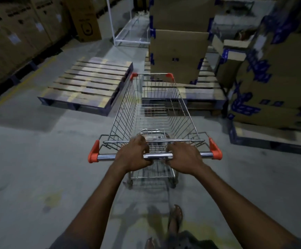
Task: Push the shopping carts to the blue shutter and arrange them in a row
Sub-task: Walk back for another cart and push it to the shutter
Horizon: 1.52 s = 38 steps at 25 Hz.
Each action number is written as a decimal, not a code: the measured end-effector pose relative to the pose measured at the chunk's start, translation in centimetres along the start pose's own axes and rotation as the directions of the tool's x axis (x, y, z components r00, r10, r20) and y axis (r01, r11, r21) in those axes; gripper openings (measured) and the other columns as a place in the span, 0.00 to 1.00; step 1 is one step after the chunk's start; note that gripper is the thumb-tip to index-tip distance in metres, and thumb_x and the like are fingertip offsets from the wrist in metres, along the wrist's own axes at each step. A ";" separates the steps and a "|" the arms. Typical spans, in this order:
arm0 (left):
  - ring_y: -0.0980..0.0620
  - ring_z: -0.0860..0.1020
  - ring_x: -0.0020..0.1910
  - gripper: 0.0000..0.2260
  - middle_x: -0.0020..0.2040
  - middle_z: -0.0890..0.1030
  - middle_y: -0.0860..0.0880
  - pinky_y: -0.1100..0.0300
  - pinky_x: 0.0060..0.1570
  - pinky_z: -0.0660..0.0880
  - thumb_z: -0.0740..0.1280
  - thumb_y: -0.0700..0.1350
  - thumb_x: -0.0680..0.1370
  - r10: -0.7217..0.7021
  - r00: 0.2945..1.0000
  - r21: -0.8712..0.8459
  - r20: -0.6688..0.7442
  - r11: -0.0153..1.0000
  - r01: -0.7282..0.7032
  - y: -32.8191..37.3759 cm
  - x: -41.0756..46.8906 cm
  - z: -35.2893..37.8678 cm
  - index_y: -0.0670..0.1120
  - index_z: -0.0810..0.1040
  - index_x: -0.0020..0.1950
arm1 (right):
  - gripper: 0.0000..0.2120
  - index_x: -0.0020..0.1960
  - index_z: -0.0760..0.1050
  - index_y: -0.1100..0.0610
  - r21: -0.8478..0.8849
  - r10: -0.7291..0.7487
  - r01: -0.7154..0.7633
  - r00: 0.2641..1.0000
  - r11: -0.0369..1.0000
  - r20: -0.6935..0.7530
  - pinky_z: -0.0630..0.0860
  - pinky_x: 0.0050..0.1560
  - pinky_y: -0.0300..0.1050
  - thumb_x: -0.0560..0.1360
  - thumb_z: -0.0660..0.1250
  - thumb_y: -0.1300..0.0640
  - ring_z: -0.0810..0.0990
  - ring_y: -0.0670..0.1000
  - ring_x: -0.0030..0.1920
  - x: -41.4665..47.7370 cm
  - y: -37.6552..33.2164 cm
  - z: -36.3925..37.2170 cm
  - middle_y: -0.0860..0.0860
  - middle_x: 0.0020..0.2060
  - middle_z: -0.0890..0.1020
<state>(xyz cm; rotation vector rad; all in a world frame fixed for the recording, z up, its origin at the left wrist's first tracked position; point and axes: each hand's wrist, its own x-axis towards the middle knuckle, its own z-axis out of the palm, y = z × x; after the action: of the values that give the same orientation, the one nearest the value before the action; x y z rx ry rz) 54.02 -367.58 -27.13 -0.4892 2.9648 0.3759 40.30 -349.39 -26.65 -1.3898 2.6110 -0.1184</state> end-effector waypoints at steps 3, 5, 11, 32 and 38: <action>0.54 0.83 0.43 0.18 0.47 0.85 0.55 0.59 0.41 0.77 0.69 0.66 0.72 0.002 0.977 -0.022 0.213 1.000 0.003 3.1 -1.0 0.0 0.54 0.81 0.50 | 0.23 0.45 0.80 0.50 -0.024 0.102 -0.099 0.983 0.995 0.156 0.76 0.42 0.45 0.70 0.64 0.31 0.81 0.52 0.39 -3.6 0.9 -0.9 0.48 0.37 0.83; 0.57 0.85 0.35 0.16 0.38 0.86 0.54 0.61 0.40 0.79 0.71 0.61 0.75 0.019 0.893 -0.170 0.449 0.983 0.065 5.0 -0.9 -0.2 0.50 0.84 0.51 | 0.21 0.38 0.81 0.53 0.052 0.139 -0.164 0.936 0.985 0.324 0.80 0.45 0.45 0.70 0.66 0.35 0.83 0.49 0.36 -5.7 1.9 -2.3 0.47 0.32 0.84; 0.53 0.81 0.29 0.18 0.36 0.86 0.46 0.61 0.33 0.78 0.74 0.55 0.75 0.076 0.753 -0.227 0.653 0.969 0.098 12.0 -1.6 0.5 0.38 0.85 0.46 | 0.16 0.35 0.83 0.56 0.199 0.161 -0.305 0.835 0.931 0.527 0.82 0.42 0.44 0.70 0.72 0.43 0.82 0.44 0.27 -12.7 4.7 -3.8 0.46 0.26 0.83; 0.49 0.77 0.29 0.12 0.33 0.80 0.52 0.61 0.32 0.67 0.67 0.59 0.73 0.432 0.902 0.426 -0.018 0.819 -0.384 36.9 -12.7 10.4 0.51 0.80 0.45 | 0.14 0.48 0.81 0.55 -0.107 0.453 -0.479 0.869 0.871 -0.198 0.74 0.38 0.45 0.69 0.66 0.47 0.84 0.56 0.38 -41.5 15.7 2.8 0.53 0.38 0.85; 0.47 0.81 0.30 0.15 0.31 0.81 0.51 0.60 0.31 0.68 0.68 0.61 0.71 0.600 0.800 0.416 0.002 0.727 -0.547 39.8 -11.1 10.8 0.51 0.81 0.43 | 0.13 0.41 0.81 0.54 -0.069 0.576 -0.612 0.772 0.788 -0.269 0.76 0.32 0.44 0.64 0.66 0.46 0.82 0.55 0.30 -44.5 16.4 3.5 0.51 0.30 0.83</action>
<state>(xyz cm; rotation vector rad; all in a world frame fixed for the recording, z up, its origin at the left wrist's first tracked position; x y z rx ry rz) 52.09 -324.93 -26.98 0.4967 3.1293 -0.2412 51.93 -303.27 -27.23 -0.5247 3.1817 0.0108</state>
